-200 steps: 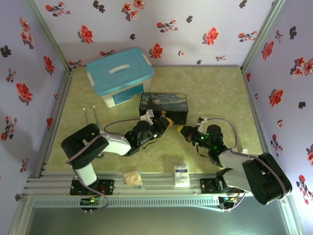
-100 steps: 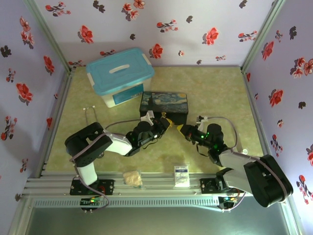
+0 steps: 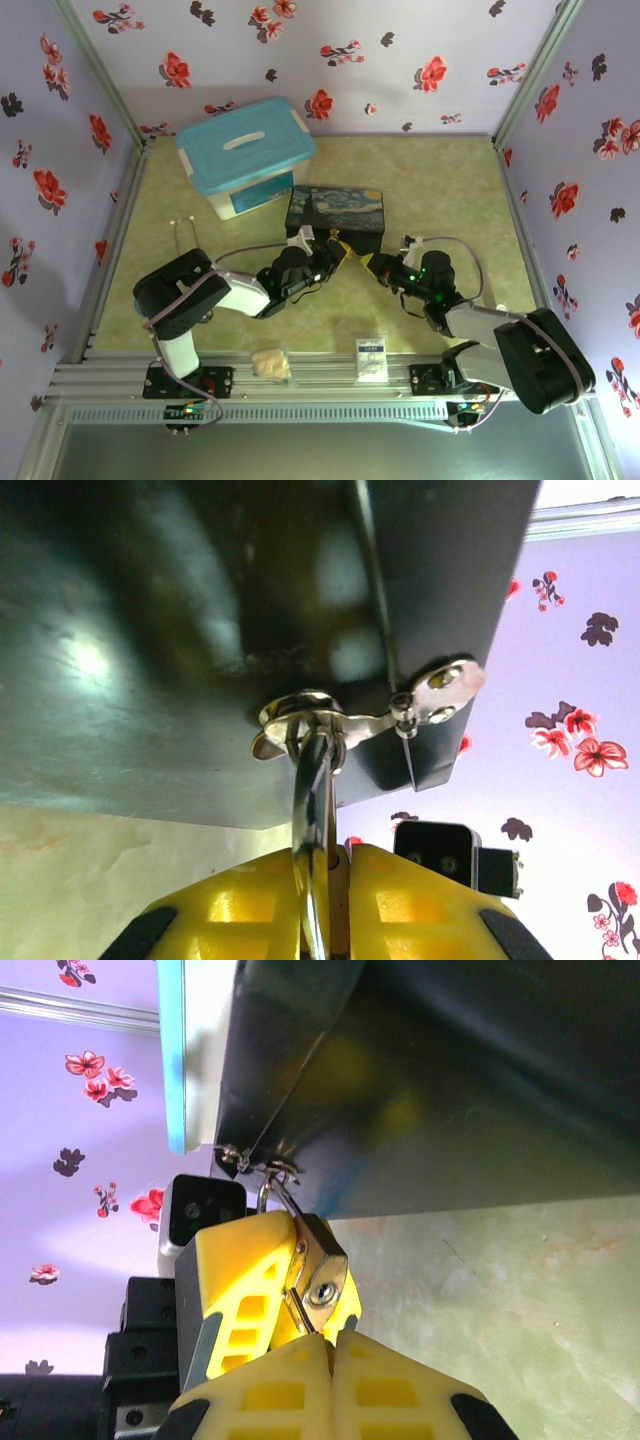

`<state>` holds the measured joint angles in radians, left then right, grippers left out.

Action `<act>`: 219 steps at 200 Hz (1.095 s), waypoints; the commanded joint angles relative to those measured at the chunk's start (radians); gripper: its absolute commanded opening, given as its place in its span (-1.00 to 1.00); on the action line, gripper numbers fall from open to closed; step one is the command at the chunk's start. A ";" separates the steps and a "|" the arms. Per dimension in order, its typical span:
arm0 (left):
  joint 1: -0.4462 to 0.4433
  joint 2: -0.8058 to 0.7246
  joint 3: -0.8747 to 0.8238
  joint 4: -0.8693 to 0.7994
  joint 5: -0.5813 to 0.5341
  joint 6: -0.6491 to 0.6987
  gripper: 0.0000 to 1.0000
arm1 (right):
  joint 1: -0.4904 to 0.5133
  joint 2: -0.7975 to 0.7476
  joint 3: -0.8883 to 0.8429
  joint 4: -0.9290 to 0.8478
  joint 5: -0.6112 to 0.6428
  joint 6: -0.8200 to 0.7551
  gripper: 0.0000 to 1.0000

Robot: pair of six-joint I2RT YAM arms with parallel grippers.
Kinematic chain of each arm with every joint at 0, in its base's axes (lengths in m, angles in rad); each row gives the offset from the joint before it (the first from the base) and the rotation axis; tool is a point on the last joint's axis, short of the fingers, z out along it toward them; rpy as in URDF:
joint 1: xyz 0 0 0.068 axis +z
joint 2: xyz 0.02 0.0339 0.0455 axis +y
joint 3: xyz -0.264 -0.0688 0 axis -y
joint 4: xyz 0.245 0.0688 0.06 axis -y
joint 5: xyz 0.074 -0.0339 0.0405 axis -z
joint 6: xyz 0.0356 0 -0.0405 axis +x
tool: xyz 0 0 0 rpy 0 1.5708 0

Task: Unlock the padlock with the key

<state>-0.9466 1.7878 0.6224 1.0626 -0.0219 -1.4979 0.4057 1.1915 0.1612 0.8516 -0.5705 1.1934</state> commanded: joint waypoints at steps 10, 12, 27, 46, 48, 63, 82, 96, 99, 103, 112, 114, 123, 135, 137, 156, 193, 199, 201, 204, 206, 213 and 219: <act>0.020 -0.026 0.043 0.056 0.029 0.013 -1.00 | -0.003 -0.050 -0.017 -0.045 0.022 -0.046 -1.00; 0.020 -0.026 0.044 0.057 0.030 0.013 -1.00 | -0.003 -0.051 -0.017 -0.047 0.023 -0.047 -1.00; 0.011 -0.019 0.050 0.067 0.031 0.008 -1.00 | -0.004 -0.046 -0.011 -0.043 0.026 -0.051 -1.00; -0.003 -0.010 0.050 0.102 0.014 -0.007 -1.00 | -0.003 -0.022 -0.003 -0.020 0.017 -0.049 -1.00; -0.004 -0.011 0.050 0.105 0.013 -0.007 -1.00 | -0.004 -0.018 -0.002 -0.016 0.016 -0.048 -1.00; -0.011 -0.009 0.050 0.115 0.009 -0.014 -1.00 | -0.004 -0.001 0.001 0.020 0.005 -0.040 -1.00; -0.012 -0.010 0.041 0.114 0.002 -0.010 -1.00 | -0.004 0.004 -0.003 0.062 0.005 -0.027 -1.00; -0.017 -0.001 0.035 0.139 -0.003 -0.021 -1.00 | -0.004 0.002 -0.001 0.051 0.010 -0.031 -1.00; -0.019 0.001 0.035 0.145 -0.004 -0.022 -1.00 | -0.004 0.002 -0.001 0.050 0.012 -0.031 -1.00; -0.020 0.004 0.036 0.146 -0.003 -0.024 -1.00 | -0.004 0.002 -0.002 0.053 0.013 -0.033 -1.00; -0.023 0.009 0.040 0.141 0.002 -0.025 -1.00 | -0.004 0.004 0.000 0.053 0.011 -0.034 -1.00; -0.023 0.010 0.041 0.139 0.002 -0.025 -1.00 | -0.003 0.005 0.000 0.053 0.012 -0.034 -1.00; -0.026 0.011 0.040 0.144 0.001 -0.025 -1.00 | -0.004 0.010 0.001 0.055 0.010 -0.034 -1.00; -0.026 0.011 0.036 0.147 -0.005 -0.024 -1.00 | -0.004 0.017 0.002 0.064 0.011 -0.033 -1.00; -0.026 0.010 0.037 0.147 -0.004 -0.024 -1.00 | -0.004 0.017 0.002 0.066 0.011 -0.031 -1.00; -0.024 0.012 0.040 0.138 0.002 -0.024 -1.00 | -0.008 0.021 0.005 0.068 0.007 -0.034 -1.00; -0.023 0.009 0.041 0.135 0.004 -0.014 -1.00 | -0.009 0.011 0.021 0.021 0.012 -0.048 -1.00; -0.024 0.008 0.047 0.122 0.012 -0.012 -1.00 | -0.010 0.016 0.019 0.028 0.014 -0.046 -1.00; -0.024 0.007 0.049 0.121 0.013 -0.012 -1.00 | -0.009 0.018 0.019 0.029 0.015 -0.045 -1.00; -0.024 0.007 0.051 0.120 0.017 -0.012 -1.00 | -0.010 0.020 0.016 0.032 0.017 -0.045 -1.00; -0.025 0.008 0.052 0.120 0.019 -0.013 -1.00 | -0.010 0.021 0.015 0.034 0.020 -0.045 -1.00; -0.027 0.009 0.055 0.124 0.023 -0.018 -1.00 | -0.009 0.026 0.014 0.041 0.023 -0.046 -1.00; -0.027 0.012 0.056 0.128 0.026 -0.023 -1.00 | -0.009 0.033 0.013 0.055 0.017 -0.044 -1.00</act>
<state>-0.9588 1.8000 0.6392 1.1069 -0.0238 -1.5169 0.4038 1.2060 0.1570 0.8688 -0.5571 1.1706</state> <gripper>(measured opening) 0.128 0.056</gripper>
